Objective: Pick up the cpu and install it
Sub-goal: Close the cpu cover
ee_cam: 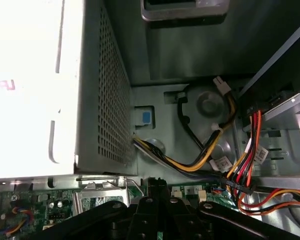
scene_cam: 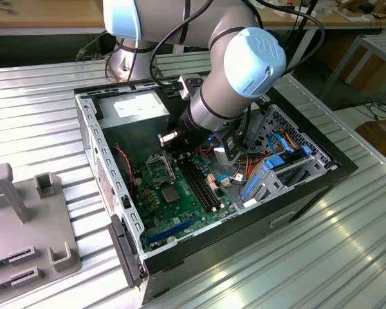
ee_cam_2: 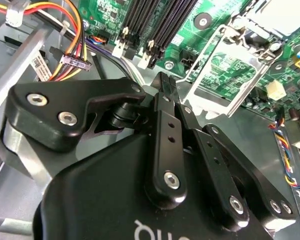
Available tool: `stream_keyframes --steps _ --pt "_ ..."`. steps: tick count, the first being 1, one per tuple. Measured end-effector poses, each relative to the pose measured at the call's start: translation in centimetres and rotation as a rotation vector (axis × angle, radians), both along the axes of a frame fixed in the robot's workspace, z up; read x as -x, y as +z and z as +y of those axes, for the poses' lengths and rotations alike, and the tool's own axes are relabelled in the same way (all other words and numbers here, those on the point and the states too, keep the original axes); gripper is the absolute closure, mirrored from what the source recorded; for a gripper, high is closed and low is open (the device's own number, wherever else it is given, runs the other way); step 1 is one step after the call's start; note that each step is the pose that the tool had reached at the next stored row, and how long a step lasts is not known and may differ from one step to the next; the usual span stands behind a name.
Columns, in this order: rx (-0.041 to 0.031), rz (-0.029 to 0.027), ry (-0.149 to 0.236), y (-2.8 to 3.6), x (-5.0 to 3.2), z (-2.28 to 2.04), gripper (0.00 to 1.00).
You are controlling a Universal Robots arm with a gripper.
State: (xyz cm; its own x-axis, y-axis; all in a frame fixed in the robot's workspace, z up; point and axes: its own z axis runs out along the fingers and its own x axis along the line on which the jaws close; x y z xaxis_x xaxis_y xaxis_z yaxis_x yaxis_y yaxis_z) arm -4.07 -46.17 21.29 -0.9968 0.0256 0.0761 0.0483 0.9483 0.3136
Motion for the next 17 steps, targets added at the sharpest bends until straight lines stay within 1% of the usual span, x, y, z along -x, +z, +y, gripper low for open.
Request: stream_keyframes --steps 1,2,4,5,8,9,14,17 --pt "-0.0009 -0.0002 0.012 -0.02 -0.01 0.0 0.89" --pt "-0.0009 0.0 0.036 -0.04 0.0 0.0 0.89" --pt "-0.001 0.0 0.071 -0.06 -0.02 0.0 0.89" --pt "-0.001 0.0 0.08 -0.07 -0.08 0.01 0.89" --pt "-0.0011 0.0 0.084 -0.08 -0.92 0.17 0.89" --pt "-0.0012 -0.0002 0.091 -0.09 -0.99 0.18 0.89" --pt "-0.001 0.0 0.178 -0.1 -1.06 0.18 0.89" --pt "-0.0009 0.0001 0.183 -0.1 -1.42 0.21 0.89"
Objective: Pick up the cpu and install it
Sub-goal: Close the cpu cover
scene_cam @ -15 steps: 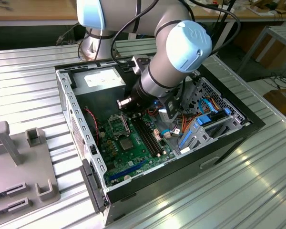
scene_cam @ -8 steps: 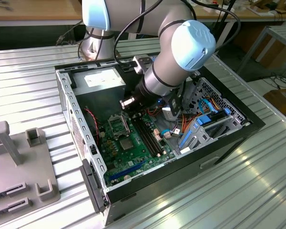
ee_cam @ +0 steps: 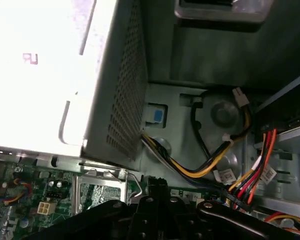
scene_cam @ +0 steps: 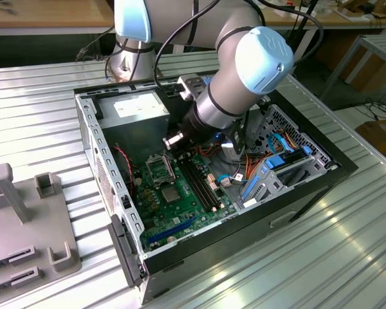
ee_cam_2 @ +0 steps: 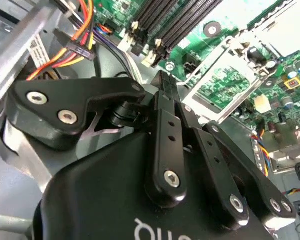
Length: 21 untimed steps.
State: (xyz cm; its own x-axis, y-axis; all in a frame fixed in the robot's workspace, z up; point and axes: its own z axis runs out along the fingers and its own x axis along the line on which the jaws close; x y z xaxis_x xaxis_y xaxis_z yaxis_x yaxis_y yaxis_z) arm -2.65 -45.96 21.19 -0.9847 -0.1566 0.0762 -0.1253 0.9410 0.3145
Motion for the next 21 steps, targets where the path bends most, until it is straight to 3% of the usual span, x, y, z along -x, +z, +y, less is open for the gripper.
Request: stream_keyframes --steps 9,11,13,14,17,21 --pt "-0.0005 -0.0003 0.014 -0.02 -0.39 0.08 0.89" --pt "-0.0002 -0.0001 0.043 -0.01 -0.39 0.07 0.89" --pt "-0.0003 -0.0002 0.088 -0.02 -0.38 0.07 0.89" --pt "-0.0002 -0.0001 0.13 -0.01 -0.38 0.07 0.89" --pt "-0.0002 -0.0001 0.185 -0.01 -0.39 0.07 0.89" --pt "0.0 0.0 0.198 -0.01 -0.4 0.06 0.89"
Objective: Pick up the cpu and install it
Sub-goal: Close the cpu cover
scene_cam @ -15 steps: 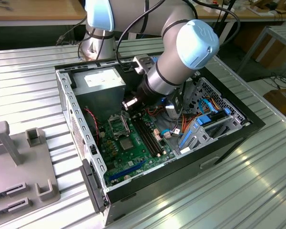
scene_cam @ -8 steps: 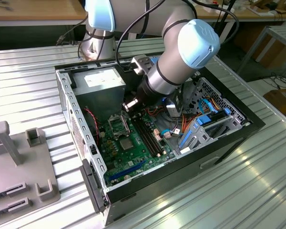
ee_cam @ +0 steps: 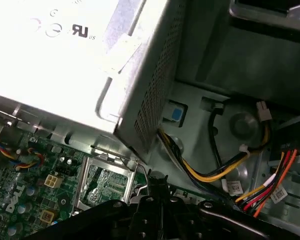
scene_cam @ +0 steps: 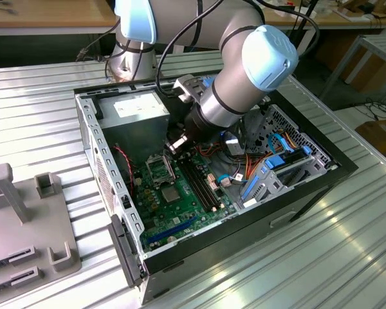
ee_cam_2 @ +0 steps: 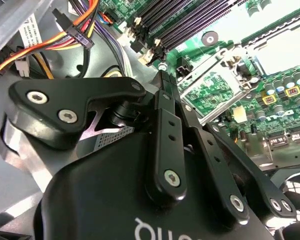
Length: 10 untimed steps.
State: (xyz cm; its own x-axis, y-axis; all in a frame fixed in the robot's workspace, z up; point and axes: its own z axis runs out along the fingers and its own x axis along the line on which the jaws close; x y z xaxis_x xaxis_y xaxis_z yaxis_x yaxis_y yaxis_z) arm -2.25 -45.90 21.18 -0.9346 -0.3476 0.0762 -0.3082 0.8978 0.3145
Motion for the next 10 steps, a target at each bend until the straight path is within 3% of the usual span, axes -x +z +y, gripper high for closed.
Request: stream_keyframes --steps 3,4,5,10 --pt "-0.0004 -0.0001 0.005 -0.02 -0.01 0.01 0.89" --pt "-0.0004 -0.0001 0.02 -0.02 -0.01 0.01 0.89" --pt "-0.0002 -0.0006 0.081 -0.04 -0.18 0.02 0.89" --pt "-0.0014 -0.0035 0.131 -0.17 -0.24 0.04 0.89"
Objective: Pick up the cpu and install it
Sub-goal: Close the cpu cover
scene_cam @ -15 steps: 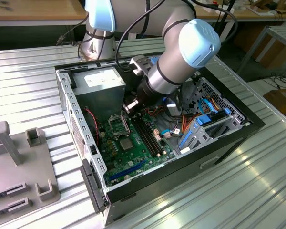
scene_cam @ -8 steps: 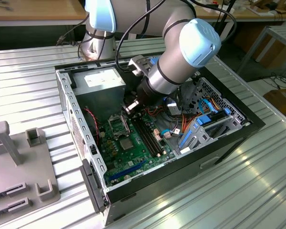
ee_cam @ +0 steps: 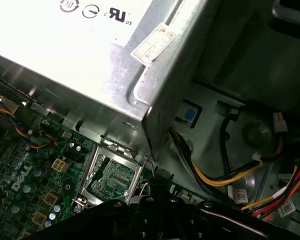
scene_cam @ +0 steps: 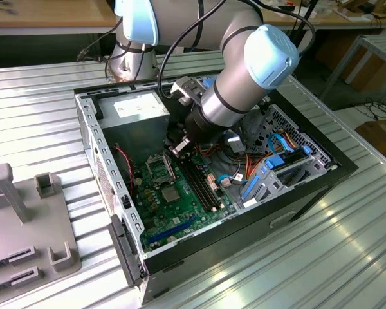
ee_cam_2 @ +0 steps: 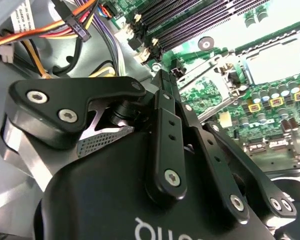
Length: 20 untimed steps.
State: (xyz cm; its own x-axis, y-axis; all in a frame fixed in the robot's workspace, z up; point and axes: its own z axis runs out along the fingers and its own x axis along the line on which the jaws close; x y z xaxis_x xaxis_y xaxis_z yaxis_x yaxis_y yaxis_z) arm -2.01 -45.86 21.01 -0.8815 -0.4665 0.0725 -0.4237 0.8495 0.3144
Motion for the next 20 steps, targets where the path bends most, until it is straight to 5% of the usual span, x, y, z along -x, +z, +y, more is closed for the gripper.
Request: stream_keyframes --steps 7,13,20 --pt "-0.0132 -0.0056 0.0 -0.31 0.0 0.21 0.89" --pt "-0.0142 -0.006 0.001 -0.46 -0.04 0.99 0.89" --pt "-0.0142 -0.0084 0.077 -0.6 -0.11 1.04 0.89"
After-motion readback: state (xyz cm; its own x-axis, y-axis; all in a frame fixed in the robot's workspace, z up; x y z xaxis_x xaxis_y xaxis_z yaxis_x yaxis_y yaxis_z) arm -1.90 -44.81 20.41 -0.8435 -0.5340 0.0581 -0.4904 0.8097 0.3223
